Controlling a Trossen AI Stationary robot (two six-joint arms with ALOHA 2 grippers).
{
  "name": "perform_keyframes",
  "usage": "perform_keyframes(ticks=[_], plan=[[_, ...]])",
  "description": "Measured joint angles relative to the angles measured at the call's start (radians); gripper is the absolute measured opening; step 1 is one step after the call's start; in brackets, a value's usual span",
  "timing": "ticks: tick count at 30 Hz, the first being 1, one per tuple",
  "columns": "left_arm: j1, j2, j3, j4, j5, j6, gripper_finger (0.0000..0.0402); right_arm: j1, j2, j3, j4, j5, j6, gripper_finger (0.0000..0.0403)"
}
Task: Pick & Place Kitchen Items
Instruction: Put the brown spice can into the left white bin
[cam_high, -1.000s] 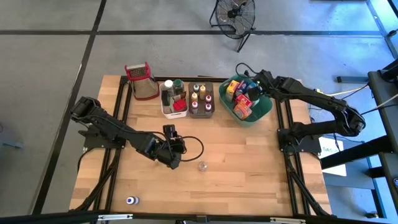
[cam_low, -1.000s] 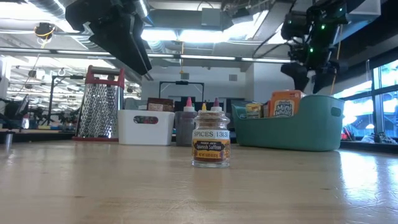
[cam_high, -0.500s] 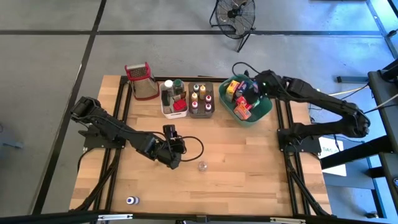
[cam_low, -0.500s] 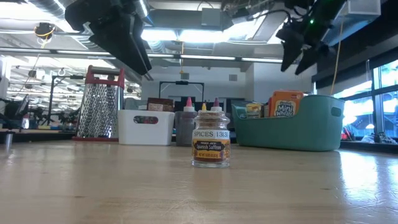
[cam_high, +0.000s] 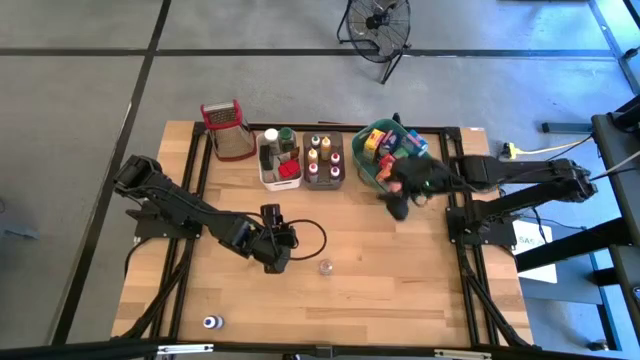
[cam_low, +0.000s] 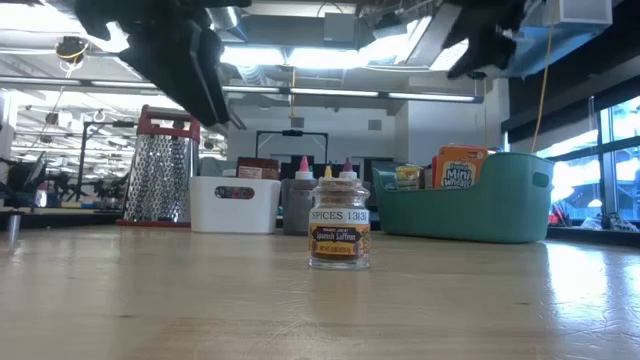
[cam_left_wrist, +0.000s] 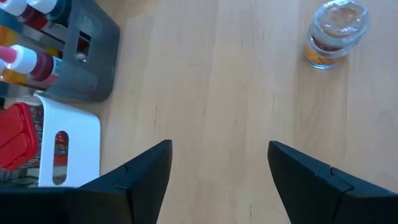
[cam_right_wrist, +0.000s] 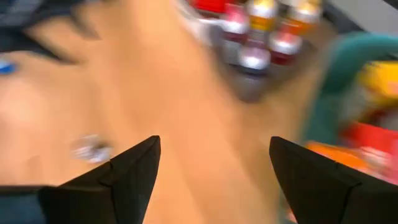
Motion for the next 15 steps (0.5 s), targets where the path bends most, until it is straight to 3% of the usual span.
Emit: perform_keyframes(ticks=[8,15], plan=[[-0.048,0.000,0.000,0.001,0.012,-0.003,0.0262,0.302,0.042,0.001,0.134,0.027,-0.003,0.0305],[-0.090,0.063,0.000,0.071,-0.002,0.020,0.0260,0.498,0.146,0.001,0.164,0.253,0.000,0.0305]])
